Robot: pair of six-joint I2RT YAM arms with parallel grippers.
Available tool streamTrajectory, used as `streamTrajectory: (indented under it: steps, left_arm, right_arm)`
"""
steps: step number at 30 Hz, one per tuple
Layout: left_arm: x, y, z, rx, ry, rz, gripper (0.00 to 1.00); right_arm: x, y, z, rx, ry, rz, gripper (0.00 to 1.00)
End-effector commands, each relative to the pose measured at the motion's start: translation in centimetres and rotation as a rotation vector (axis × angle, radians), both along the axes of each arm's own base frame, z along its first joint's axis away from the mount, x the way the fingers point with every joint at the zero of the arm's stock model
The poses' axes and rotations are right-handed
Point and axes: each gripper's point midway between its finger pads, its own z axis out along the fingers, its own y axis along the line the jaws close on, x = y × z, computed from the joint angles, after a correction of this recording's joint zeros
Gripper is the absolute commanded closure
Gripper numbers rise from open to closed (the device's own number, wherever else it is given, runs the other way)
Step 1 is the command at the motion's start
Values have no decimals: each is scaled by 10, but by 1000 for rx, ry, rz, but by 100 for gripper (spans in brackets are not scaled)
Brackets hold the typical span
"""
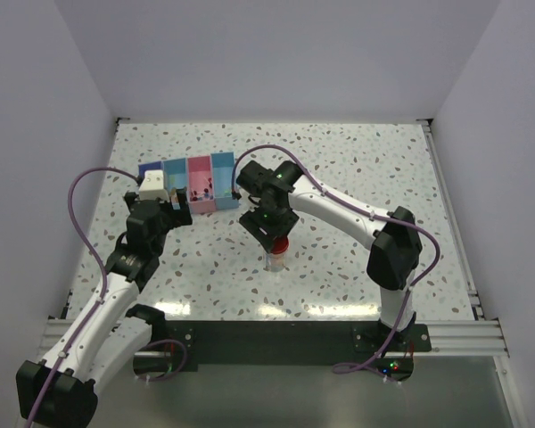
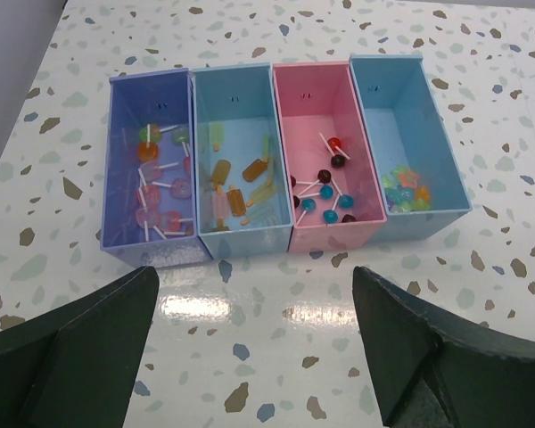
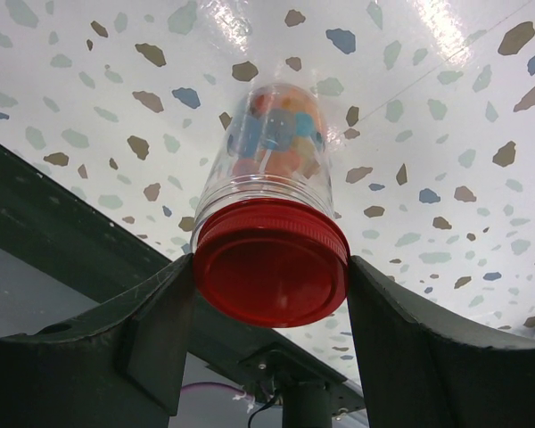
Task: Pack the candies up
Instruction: Close the bottle lid on the packing bottle.
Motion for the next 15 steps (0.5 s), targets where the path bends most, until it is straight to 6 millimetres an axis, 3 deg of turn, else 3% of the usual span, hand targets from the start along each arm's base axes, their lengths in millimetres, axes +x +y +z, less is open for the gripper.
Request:
streamTrajectory:
  steps: [1,15]
  left_arm:
    - [4,-1,7,2,-33,-9,5]
    - [4,-1,7,4,-31,-10,6]
  right_arm:
    - [-1,2,10,25,-37,28,48]
    - [-6,1,12,19,-34,55,34]
